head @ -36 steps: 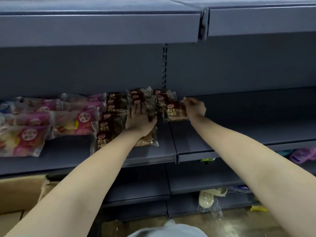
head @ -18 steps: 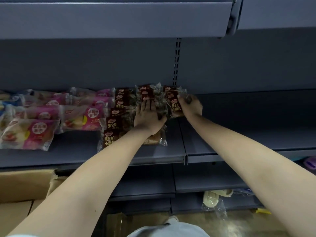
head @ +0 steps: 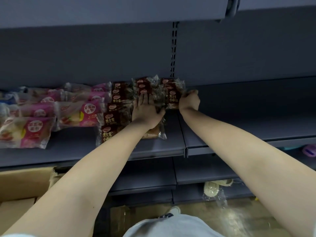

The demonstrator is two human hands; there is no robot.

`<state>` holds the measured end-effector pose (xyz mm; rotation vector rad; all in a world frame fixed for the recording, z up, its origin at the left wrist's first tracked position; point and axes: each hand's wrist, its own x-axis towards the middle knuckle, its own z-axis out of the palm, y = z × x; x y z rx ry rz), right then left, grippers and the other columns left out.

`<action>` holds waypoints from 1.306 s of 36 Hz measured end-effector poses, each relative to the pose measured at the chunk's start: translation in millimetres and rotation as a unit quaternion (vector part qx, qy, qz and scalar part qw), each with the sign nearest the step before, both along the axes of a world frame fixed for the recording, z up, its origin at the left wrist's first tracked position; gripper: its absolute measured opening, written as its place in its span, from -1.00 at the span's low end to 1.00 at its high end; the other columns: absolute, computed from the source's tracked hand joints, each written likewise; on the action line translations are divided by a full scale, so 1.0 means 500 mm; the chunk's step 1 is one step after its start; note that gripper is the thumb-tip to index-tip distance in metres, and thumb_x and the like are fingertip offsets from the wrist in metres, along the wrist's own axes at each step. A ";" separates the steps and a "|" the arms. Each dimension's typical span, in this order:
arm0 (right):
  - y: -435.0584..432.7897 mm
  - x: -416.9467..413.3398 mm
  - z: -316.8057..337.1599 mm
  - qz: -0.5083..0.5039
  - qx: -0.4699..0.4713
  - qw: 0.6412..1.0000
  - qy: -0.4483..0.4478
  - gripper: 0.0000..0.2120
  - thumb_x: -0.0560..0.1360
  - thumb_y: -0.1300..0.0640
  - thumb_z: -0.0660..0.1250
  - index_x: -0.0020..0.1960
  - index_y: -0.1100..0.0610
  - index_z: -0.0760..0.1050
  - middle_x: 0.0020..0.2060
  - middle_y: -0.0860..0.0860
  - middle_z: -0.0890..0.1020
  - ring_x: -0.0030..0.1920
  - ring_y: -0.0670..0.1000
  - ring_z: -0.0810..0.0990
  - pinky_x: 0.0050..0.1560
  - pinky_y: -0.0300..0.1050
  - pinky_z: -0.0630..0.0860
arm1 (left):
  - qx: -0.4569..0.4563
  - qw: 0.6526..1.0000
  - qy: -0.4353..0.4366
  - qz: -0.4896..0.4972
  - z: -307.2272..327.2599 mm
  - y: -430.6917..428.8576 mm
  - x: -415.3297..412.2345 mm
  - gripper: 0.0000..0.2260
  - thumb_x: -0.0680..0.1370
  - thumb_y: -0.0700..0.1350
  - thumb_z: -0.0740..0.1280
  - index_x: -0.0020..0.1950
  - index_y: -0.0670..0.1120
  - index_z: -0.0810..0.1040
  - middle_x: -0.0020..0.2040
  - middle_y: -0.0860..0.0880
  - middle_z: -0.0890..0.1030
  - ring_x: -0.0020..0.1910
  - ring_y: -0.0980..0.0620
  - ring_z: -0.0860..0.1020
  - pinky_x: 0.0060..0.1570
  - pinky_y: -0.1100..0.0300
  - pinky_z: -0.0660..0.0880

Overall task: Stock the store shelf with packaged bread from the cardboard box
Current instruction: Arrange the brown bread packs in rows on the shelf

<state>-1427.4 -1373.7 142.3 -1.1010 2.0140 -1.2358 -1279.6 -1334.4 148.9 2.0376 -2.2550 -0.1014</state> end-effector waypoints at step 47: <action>0.212 0.010 0.014 0.207 -0.193 0.906 0.315 -0.51 0.54 0.01 -0.06 0.29 0.18 0.46 0.18 0.18 0.52 0.20 0.26 0.45 0.38 0.22 0.21 | -0.076 0.995 0.027 0.052 0.060 0.122 0.145 -0.52 0.67 0.08 -0.07 0.56 -0.06 0.14 0.57 -0.14 0.05 0.54 -0.22 -0.02 0.49 -0.14 -0.12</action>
